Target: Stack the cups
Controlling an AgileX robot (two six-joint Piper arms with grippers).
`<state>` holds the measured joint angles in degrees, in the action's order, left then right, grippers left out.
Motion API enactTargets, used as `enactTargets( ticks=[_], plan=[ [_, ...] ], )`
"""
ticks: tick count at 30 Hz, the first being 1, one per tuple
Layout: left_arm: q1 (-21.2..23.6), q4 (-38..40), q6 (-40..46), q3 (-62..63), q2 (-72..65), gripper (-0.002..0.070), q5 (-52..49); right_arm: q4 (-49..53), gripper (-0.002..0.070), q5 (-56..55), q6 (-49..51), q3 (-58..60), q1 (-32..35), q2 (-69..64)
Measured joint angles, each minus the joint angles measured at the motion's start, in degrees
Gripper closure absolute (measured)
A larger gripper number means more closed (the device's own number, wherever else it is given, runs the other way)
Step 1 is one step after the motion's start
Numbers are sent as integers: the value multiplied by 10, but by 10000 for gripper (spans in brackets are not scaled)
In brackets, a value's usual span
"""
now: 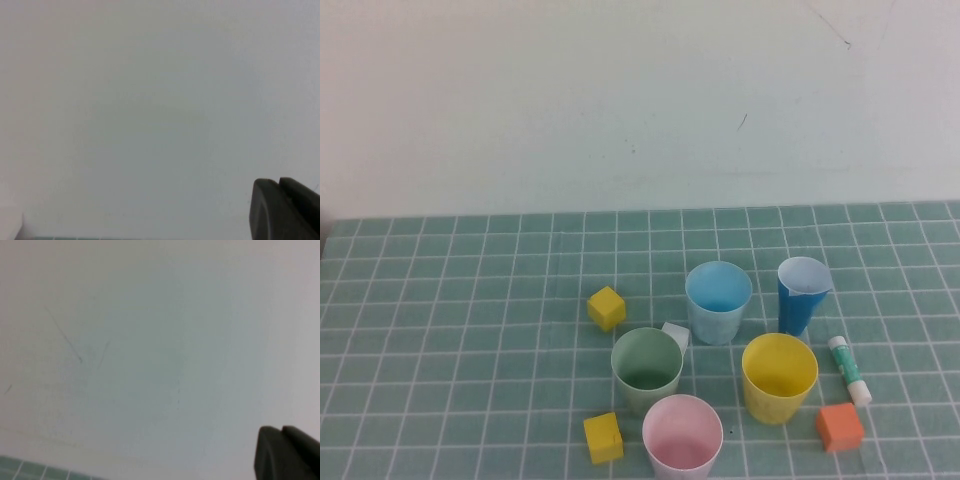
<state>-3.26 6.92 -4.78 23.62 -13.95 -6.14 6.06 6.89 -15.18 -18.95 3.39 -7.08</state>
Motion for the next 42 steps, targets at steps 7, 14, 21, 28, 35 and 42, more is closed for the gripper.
enactTargets(
  ticks=[7, 14, 21, 28, 35, 42],
  plan=[
    [0, 41, -6, 7, -89, 678, 48, -17, 678, 96, -5, -1, 0, -108],
    [0, 42, 0, 94, -200, 678, -40, -21, 678, 122, -24, 0, 0, -164],
    [0, 69, 79, 214, -342, 678, -202, -73, 678, 117, -53, 0, 0, -172],
    [1, 284, 324, 276, -487, 678, -322, -164, 678, 111, -156, 1, 0, -172],
    [-78, 396, 453, 320, -597, 678, -303, -185, 678, 109, -172, 6, 0, -172],
    [-184, 299, 459, 331, -702, 603, -218, -187, 678, 105, -175, 10, 0, -172]
  ],
)
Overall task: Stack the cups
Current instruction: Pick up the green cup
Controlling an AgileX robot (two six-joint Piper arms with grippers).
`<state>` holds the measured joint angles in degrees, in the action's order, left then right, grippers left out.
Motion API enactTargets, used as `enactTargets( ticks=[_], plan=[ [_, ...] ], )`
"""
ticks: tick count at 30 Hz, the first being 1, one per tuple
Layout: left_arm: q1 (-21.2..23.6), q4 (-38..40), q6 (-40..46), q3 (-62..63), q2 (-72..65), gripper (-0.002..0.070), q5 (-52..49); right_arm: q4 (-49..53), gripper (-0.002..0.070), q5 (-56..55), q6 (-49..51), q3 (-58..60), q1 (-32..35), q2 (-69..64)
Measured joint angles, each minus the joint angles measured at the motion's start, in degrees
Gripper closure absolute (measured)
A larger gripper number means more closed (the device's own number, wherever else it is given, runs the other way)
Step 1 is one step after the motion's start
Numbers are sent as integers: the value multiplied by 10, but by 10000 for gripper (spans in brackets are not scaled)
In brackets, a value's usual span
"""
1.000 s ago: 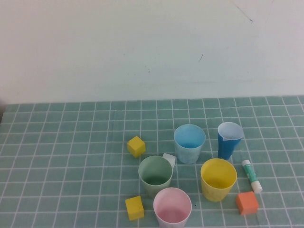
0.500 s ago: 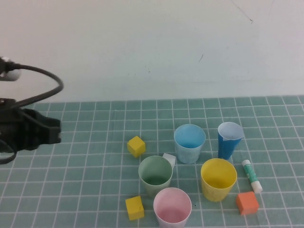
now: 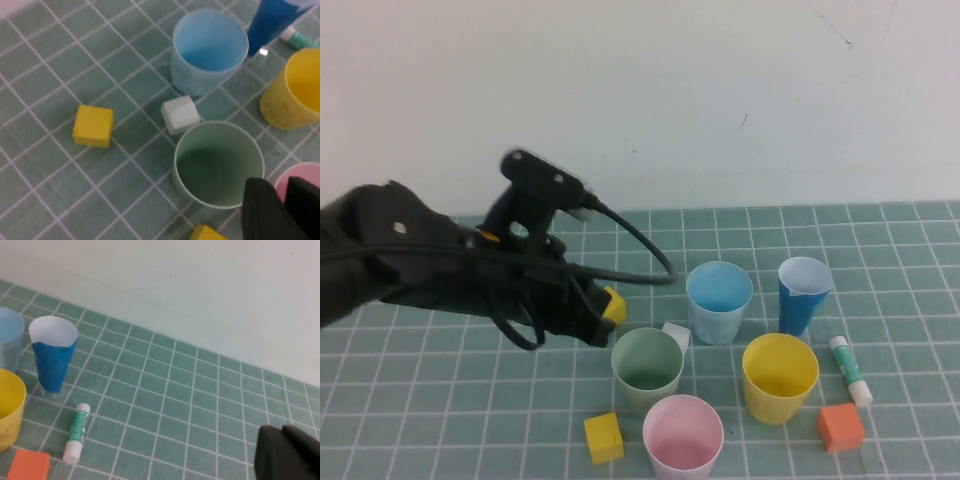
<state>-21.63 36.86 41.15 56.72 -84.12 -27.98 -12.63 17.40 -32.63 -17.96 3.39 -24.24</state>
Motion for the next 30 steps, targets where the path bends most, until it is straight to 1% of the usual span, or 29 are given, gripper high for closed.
enactTargets(
  ticks=[1, 2, 5, 6, 7, 9, 10, 12, 16, 21, 23, 27, 30],
  plan=[
    [-8, -8, 0, 0, -13, 564, 5, 0, 678, -1, 0, 0, 0, 0],
    [-16, -16, 0, 0, -28, 503, 13, 0, 678, -1, 0, 1, 0, 0],
    [-28, -22, -12, 0, -63, 273, 42, -1, 678, -1, -1, 1, 0, 0],
    [-29, -23, -15, 1, -72, 204, 50, -1, 678, -3, -1, 1, 0, 0],
    [-29, -26, -18, 1, -80, 153, 60, -1, 678, -4, -1, 1, 0, 0],
    [-29, -28, -28, 1, -93, 109, 72, -2, 678, -4, -1, 1, 0, 0],
    [-29, -28, -31, 1, -100, 104, 80, -3, 678, -4, -1, 1, 0, 0],
    [-29, -30, -40, 1, -113, 115, 93, -4, 678, -4, -1, 1, 0, 0],
    [-29, -30, -62, 4, -147, 159, 110, -6, 678, -5, -2, 4, 0, 0],
    [-29, -30, -76, 4, -180, 181, 116, -9, 678, -6, -2, 8, 0, 0],
    [-29, -29, -77, 4, -188, 207, 118, -9, 678, -8, -2, 8, 0, 0],
    [-29, -28, -79, 6, -206, 322, 123, -10, 678, -10, -2, 8, 0, 0],
    [-29, -28, -82, 13, -215, 496, 122, -10, 678, -12, -2, 8, 0, 0]
  ],
)
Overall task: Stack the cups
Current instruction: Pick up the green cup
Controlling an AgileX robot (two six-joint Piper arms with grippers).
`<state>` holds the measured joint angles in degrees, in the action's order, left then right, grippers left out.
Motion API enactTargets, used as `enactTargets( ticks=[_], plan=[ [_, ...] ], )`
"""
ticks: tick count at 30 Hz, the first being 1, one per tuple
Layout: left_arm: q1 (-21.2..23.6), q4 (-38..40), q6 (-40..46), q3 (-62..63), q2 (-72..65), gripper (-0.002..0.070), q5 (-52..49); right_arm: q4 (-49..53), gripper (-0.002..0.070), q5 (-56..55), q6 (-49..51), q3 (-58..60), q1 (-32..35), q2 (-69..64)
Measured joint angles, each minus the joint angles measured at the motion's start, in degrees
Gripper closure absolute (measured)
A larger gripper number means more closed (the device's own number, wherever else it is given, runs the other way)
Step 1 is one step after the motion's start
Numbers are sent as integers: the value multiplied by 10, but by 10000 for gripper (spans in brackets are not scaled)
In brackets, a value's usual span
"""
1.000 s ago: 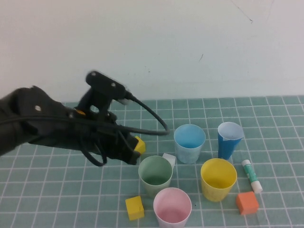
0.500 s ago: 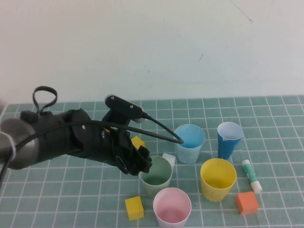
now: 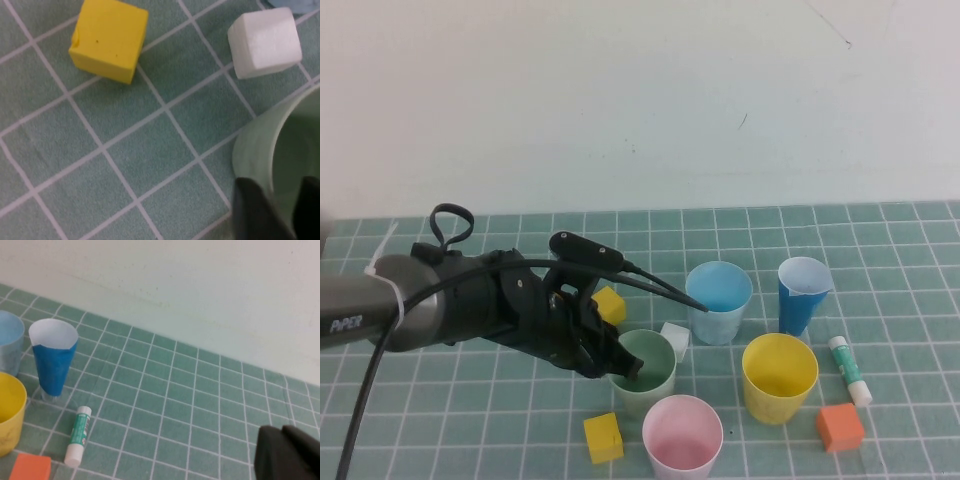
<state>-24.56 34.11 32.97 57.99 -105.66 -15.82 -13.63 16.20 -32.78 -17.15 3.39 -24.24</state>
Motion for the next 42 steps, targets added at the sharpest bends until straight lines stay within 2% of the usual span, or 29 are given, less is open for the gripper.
enactTargets(
  ticks=[1, 3, 6, 16, 21, 24, 26, 30, 32, 35, 38, 41, 42],
  plan=[
    [0, 2, 0, 2, -2, 557, 0, 0, 678, -1, 0, 0, 0, 0],
    [0, 7, 0, 3, -2, 620, 0, 0, 678, -2, 0, 0, 0, 0],
    [0, 8, 2, 12, -2, 660, -15, 0, 678, -2, 0, 0, 0, 0],
    [0, 7, 7, 88, 6, 673, -125, -2, 678, -4, -1, 0, 0, 0],
    [0, -10, 8, 95, 7, 671, -127, -3, 678, -4, -1, 0, 0, 0],
    [0, -19, 28, 95, 7, 616, -116, -3, 678, -4, -1, 0, 0, 0],
    [0, -20, 42, 95, 7, 532, -116, -3, 678, -4, -1, 0, 0, 0],
    [0, -19, 53, 95, -3, 318, -119, -3, 678, -4, -1, 0, 0, 0],
    [0, -17, 54, 95, -13, 265, -119, -3, 678, -4, -1, 0, 0, 0],
    [0, -14, 56, 95, -32, 249, -119, -3, 678, -4, -1, 0, 0, 0],
    [0, -13, 57, 95, -52, 271, -118, -3, 678, -4, -1, 0, 0, 0],
    [0, -13, 63, 95, -63, 344, -116, -4, 678, -4, -1, 0, 0, 0],
    [0, -13, 66, 95, -65, 392, -116, -4, 678, -4, -1, 0, 0, 0]
  ],
)
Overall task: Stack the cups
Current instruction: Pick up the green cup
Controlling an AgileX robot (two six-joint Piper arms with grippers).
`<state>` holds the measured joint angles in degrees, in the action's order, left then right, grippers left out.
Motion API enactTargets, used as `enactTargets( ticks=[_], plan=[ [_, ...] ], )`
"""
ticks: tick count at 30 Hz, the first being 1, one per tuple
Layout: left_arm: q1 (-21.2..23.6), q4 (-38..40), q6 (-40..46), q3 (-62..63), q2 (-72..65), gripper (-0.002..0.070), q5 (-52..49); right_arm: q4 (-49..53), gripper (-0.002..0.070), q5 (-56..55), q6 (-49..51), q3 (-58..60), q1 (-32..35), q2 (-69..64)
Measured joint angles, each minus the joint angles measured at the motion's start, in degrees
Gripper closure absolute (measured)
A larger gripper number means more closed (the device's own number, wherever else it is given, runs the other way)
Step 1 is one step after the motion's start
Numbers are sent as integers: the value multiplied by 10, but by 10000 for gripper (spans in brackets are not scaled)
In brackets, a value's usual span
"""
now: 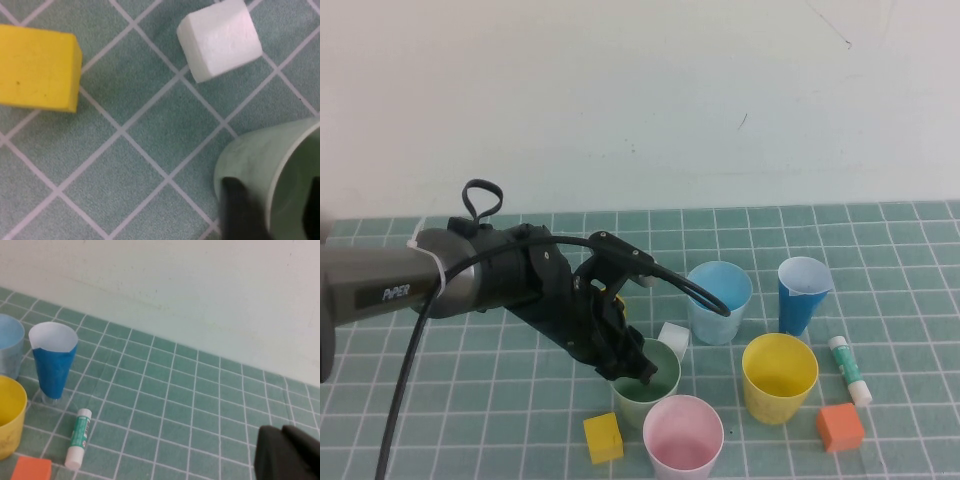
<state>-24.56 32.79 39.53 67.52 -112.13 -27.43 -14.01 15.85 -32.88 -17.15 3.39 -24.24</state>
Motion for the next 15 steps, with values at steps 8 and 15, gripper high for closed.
enactTargets(
  ticks=[8, 15],
  plan=[
    [0, 1, 4, 0, 0, 659, -3, 0, 678, 0, 0, 0, 0, 0],
    [0, 1, 7, 0, 59, 664, -7, 0, 678, 0, 0, 0, 0, 0]
  ],
)
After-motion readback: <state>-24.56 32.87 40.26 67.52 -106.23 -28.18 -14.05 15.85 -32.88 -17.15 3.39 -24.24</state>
